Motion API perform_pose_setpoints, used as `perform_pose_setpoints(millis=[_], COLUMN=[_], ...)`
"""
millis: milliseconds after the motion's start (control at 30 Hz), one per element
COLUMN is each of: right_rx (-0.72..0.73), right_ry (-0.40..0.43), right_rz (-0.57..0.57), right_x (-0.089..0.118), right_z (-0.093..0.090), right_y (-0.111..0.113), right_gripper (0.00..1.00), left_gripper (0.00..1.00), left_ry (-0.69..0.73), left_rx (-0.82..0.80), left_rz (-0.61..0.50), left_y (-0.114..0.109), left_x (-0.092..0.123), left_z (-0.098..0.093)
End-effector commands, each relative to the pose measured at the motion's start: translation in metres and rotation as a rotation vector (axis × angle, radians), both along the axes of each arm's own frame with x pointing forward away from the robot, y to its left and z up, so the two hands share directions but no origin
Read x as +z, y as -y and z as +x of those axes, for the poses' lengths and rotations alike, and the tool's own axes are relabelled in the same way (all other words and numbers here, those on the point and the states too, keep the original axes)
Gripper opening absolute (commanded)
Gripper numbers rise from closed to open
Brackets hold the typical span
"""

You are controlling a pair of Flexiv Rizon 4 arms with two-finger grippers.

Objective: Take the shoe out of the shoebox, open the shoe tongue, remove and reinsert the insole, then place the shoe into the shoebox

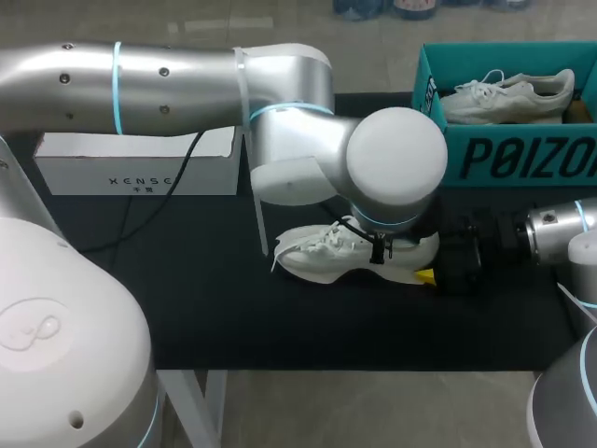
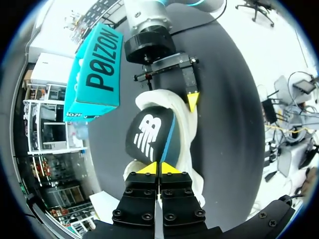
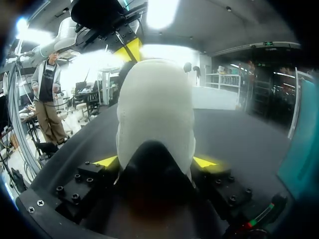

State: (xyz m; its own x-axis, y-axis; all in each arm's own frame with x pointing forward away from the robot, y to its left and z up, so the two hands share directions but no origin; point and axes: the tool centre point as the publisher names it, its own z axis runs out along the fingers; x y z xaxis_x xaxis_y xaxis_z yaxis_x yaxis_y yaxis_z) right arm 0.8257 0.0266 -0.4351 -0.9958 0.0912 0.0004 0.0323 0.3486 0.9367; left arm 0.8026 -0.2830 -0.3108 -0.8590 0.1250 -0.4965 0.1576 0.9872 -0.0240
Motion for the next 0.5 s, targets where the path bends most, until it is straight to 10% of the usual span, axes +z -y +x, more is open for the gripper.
perform_pose_setpoints(millis=[33,500], right_rx=[-0.002,-0.002], right_ry=[0.000,0.000], right_rz=[-0.003,-0.003], right_x=[-0.004,-0.004], right_z=[0.000,0.000], right_y=[-0.002,-0.002], right_gripper=[0.00,0.00], left_gripper=[0.00,0.00], left_ry=[-0.005,0.024], left_rx=[-0.017,-0.090], left_rz=[-0.004,-0.017], left_y=[0.010,0.040], left_x=[0.000,0.009], left_z=[0.003,-0.004])
